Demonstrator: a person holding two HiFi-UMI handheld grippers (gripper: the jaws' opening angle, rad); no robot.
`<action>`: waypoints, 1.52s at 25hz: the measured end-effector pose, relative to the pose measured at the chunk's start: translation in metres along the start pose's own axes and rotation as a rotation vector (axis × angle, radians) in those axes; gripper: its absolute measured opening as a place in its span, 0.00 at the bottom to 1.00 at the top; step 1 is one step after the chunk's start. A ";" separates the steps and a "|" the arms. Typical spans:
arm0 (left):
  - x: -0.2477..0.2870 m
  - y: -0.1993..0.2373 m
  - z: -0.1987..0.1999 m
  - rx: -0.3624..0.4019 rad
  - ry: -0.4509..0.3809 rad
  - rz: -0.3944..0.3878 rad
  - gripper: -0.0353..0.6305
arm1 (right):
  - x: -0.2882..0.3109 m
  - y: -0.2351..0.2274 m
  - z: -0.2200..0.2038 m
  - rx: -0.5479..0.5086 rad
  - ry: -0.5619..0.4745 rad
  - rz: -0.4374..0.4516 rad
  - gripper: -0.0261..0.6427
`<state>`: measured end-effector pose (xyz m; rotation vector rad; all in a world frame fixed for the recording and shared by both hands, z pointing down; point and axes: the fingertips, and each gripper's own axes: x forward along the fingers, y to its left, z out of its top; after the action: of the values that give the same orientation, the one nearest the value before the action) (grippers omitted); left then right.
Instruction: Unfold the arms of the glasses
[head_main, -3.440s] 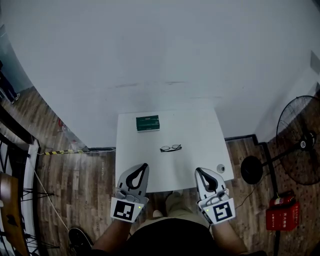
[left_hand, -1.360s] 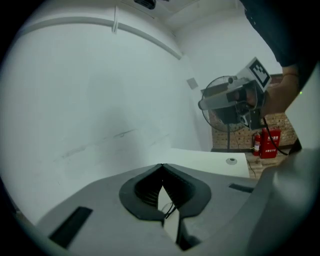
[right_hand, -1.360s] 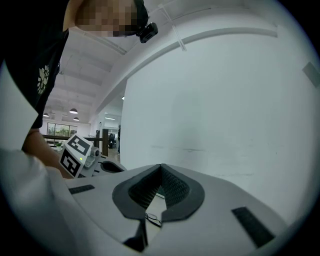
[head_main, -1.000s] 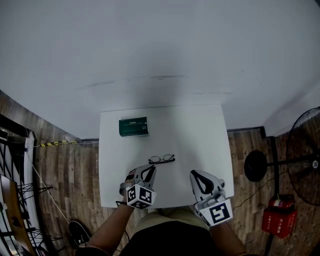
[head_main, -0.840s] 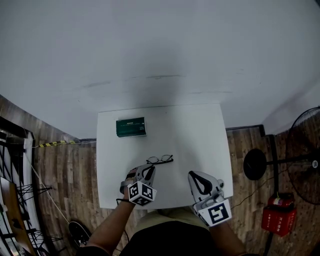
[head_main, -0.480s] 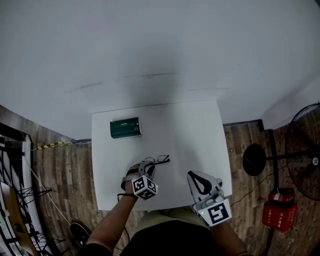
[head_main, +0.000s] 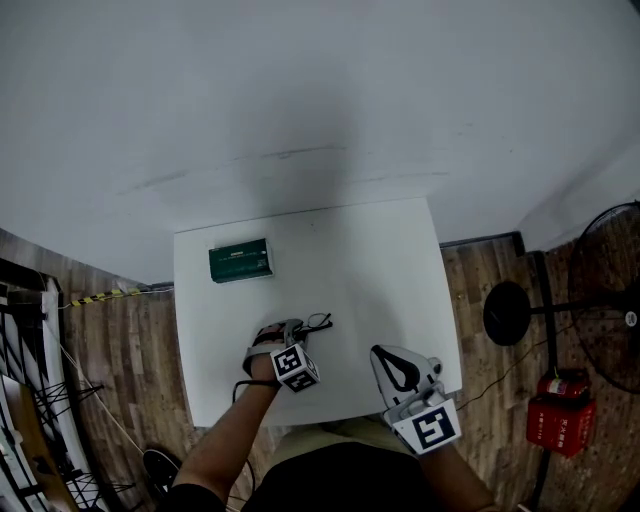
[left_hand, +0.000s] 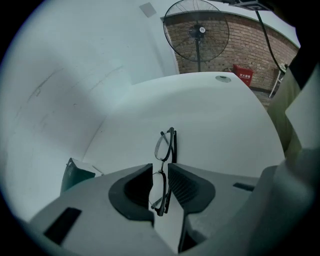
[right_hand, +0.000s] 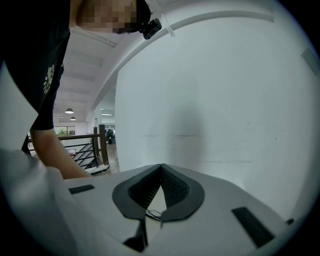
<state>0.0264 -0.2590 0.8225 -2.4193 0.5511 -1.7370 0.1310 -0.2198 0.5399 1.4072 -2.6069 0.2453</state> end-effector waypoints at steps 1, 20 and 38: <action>0.002 0.000 -0.001 0.010 0.011 -0.004 0.17 | 0.001 -0.001 0.000 -0.001 -0.002 0.001 0.04; -0.005 0.007 0.010 0.020 -0.005 0.062 0.09 | 0.001 -0.005 0.001 0.015 0.009 0.017 0.04; -0.100 0.054 0.012 -0.573 -0.457 0.104 0.08 | 0.003 0.034 0.022 -0.031 -0.005 0.059 0.04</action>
<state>-0.0026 -0.2750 0.7132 -2.9512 1.2017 -1.0148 0.0990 -0.2087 0.5169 1.3233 -2.6470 0.2080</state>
